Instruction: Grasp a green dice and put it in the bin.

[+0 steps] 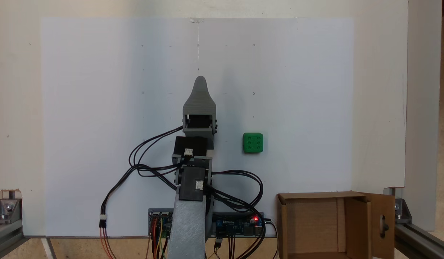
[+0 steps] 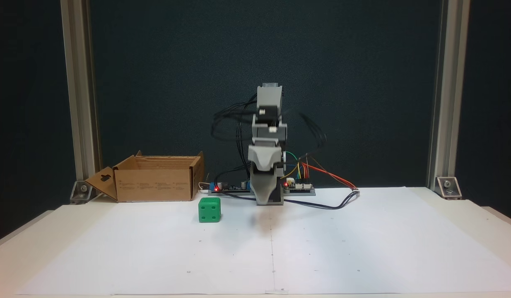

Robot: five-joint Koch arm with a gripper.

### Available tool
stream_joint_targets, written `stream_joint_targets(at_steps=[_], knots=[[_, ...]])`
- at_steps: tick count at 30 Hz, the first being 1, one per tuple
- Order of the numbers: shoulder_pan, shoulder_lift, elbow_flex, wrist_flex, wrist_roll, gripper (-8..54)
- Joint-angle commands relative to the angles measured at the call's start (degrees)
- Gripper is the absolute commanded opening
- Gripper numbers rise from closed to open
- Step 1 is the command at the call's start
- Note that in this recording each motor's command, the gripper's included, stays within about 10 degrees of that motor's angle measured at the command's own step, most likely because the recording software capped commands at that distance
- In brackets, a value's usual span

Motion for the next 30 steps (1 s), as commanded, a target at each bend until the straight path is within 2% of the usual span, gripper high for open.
stream_joint_targets(at_steps=[1,12,19,22,30], knots=[[-1.05,6.24,-5.80,9.03,1.14,43.1],[5.80,5.71,-30.06,49.11,5.71,43.3],[13.18,-0.70,-41.31,73.81,4.75,45.2],[16.35,-3.43,-44.47,83.56,-4.48,46.1],[24.61,-7.65,-47.55,87.45,-23.82,47.1]])
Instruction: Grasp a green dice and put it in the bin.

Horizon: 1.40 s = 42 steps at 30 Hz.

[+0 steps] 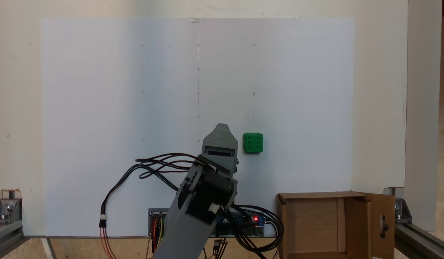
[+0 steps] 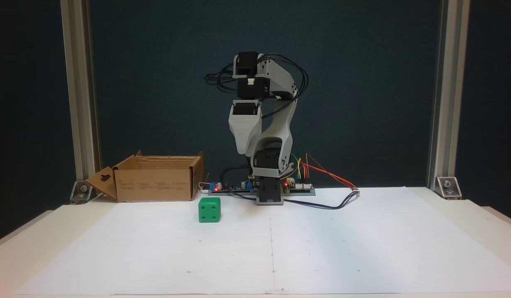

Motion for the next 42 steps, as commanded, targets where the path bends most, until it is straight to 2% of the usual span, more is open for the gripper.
stream_joint_targets(at_steps=[1,10,17,33,42], knots=[[3.96,-1.14,-6.06,3.60,-9.65,47.7],[16.26,-4.83,-8.35,3.43,-26.08,48.0],[23.29,-9.49,-8.35,-0.26,-32.34,48.0],[29.97,-16.96,-8.00,-3.87,-32.78,47.9],[31.03,-18.19,-3.87,-13.18,-32.17,47.9]])
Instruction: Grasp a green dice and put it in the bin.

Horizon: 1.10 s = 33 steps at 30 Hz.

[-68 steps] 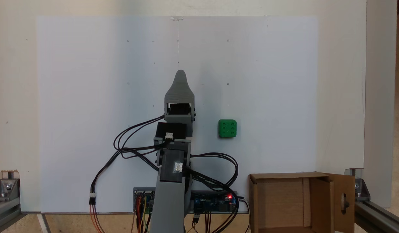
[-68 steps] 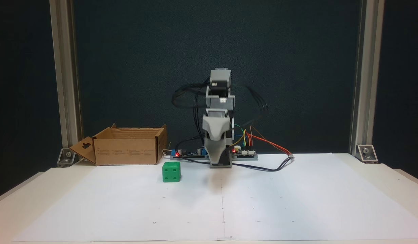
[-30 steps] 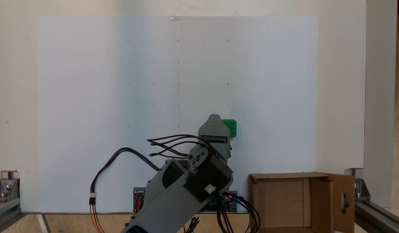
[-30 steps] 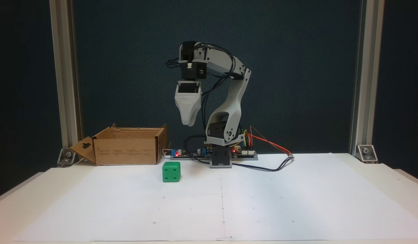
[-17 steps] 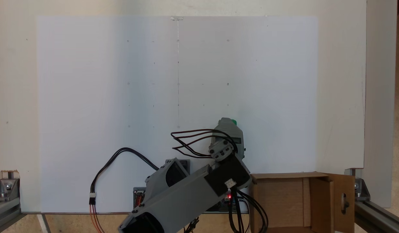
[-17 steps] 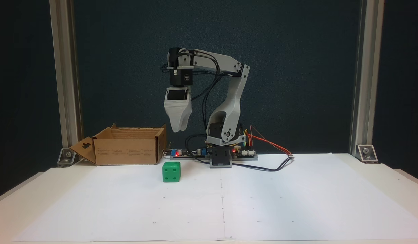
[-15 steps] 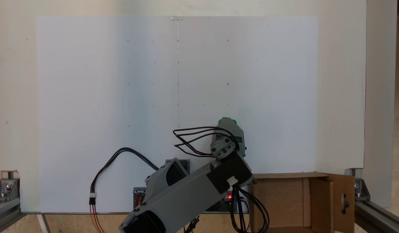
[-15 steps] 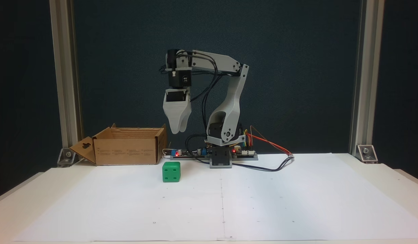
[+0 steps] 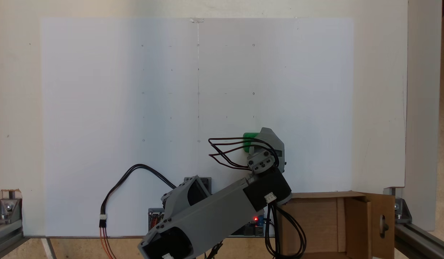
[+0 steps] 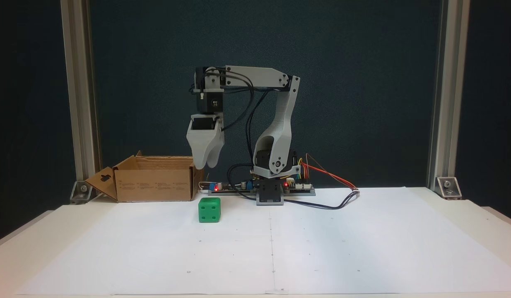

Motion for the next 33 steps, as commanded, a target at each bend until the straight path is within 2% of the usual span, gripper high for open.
stream_joint_targets(at_steps=[1,13,33], knots=[[0.09,0.09,0.09,-4.04,-3.34,47.9],[-0.44,1.14,8.61,-9.49,-3.34,48.0],[-3.08,3.25,11.25,-10.46,-4.22,47.9]])
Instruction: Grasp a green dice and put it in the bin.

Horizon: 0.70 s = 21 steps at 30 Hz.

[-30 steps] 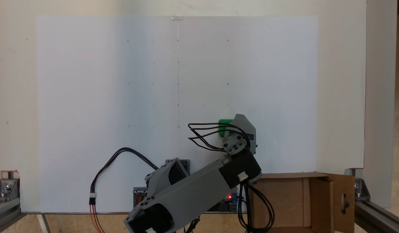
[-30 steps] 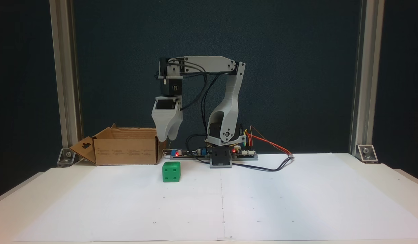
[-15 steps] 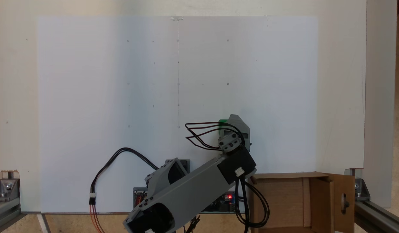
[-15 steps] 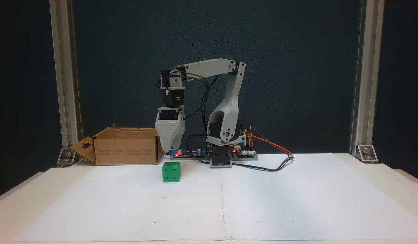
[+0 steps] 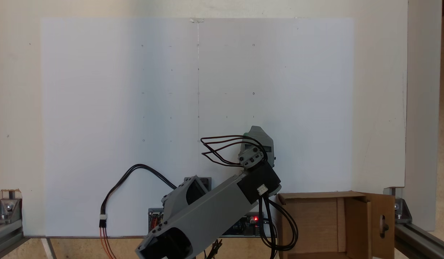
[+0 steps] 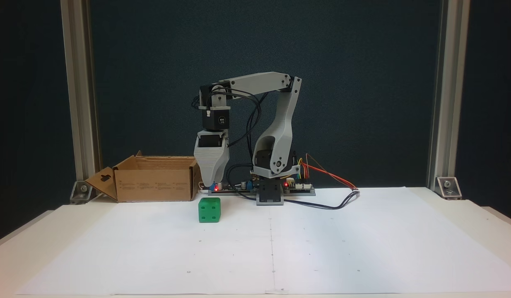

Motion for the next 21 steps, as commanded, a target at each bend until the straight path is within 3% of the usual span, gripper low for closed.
stream_joint_targets(at_steps=[1,21], knots=[[-0.18,1.05,-0.97,-1.67,-4.31,47.9],[-4.75,-2.99,4.04,-8.96,-4.57,47.7]])
